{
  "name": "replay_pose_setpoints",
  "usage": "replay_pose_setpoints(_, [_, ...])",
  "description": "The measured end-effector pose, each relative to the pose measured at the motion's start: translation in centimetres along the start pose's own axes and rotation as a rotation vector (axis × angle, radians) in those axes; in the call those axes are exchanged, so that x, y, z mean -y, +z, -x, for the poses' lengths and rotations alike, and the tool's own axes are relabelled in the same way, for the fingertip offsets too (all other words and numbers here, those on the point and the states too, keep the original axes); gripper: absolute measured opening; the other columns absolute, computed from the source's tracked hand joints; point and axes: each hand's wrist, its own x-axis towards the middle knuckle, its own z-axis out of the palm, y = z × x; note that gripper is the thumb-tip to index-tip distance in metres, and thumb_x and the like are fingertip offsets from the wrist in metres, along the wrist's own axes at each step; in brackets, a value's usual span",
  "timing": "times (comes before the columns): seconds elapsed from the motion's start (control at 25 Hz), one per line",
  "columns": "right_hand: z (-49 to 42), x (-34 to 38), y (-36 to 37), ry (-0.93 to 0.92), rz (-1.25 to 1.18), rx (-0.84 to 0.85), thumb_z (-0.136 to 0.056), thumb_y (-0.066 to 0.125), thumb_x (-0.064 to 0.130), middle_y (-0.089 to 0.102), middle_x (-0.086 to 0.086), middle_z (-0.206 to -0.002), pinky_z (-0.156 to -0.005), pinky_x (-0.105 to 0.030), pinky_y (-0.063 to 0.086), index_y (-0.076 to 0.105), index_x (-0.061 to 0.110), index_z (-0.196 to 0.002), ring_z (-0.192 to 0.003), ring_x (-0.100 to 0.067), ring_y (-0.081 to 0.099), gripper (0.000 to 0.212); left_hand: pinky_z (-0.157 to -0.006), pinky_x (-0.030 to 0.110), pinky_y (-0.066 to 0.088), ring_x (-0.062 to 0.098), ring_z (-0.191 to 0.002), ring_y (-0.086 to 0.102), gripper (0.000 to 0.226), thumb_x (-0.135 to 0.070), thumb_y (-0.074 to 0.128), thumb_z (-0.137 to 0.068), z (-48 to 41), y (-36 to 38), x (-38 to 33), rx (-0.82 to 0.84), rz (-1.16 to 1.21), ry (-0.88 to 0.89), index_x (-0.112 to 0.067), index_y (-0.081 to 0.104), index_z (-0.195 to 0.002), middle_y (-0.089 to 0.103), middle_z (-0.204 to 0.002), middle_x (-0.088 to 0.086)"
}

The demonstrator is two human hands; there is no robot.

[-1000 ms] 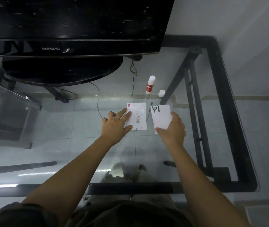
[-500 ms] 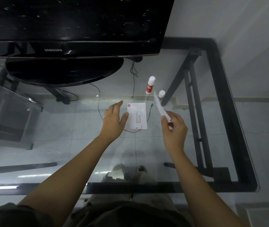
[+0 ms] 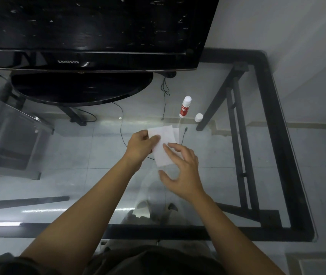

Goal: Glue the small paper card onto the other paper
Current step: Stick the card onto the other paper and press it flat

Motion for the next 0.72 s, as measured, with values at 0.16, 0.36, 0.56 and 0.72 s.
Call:
replay_pose_setpoints(0.16, [-3.2,-1.0,-0.9,0.644,-0.433,-0.201,-0.086,0.058,0.038,0.047,0.013,-0.120,-0.068,-0.008,0.039,0.044,0.032,-0.124,-0.101,-0.004,0.050,0.041,-0.078,0.029,0.055,0.020,-0.094,0.066,0.026,-0.014,0.057,-0.089,-0.6,-0.2,0.8,0.163,-0.030,-0.102,-0.005,0.061,-0.113,0.068,-0.107,0.008])
replay_pose_setpoints(0.36, [-6.8,-3.5,-0.7,0.761,-0.391,-0.031,-0.087,0.059,0.027,0.062,0.001,-0.108,-0.060,-0.012,0.043,0.059,0.019,-0.108,-0.087,-0.011,0.057,0.022,-0.087,0.038,0.054,0.023,-0.098,0.065,0.028,-0.022,0.058,-0.089,-1.9,1.2,1.1,0.135,-0.125,-0.069,-0.009,0.061,-0.114,0.068,-0.111,0.007])
replay_pose_setpoints(0.56, [-8.3,-4.4,0.4,0.723,-0.313,-0.066,-0.085,0.063,0.021,0.060,0.006,-0.093,-0.057,-0.005,0.037,0.062,0.015,-0.104,-0.080,-0.008,0.056,0.020,-0.063,0.024,0.041,0.020,-0.076,0.055,0.020,-0.025,0.059,-0.087,-3.5,2.3,1.7,-0.140,-0.498,0.096,-0.006,0.060,-0.093,0.060,-0.085,0.003])
replay_pose_setpoints(0.72, [-8.2,-5.0,1.3,0.704,-0.250,-0.039,-0.086,0.062,0.021,0.058,0.007,-0.091,-0.059,-0.005,0.035,0.061,0.012,-0.104,-0.077,-0.006,0.054,0.020,-0.051,0.015,0.034,0.019,-0.069,0.050,0.015,-0.021,0.056,-0.088,-4.2,2.4,2.4,-0.158,-0.615,0.147,-0.006,0.058,-0.088,0.057,-0.078,0.004])
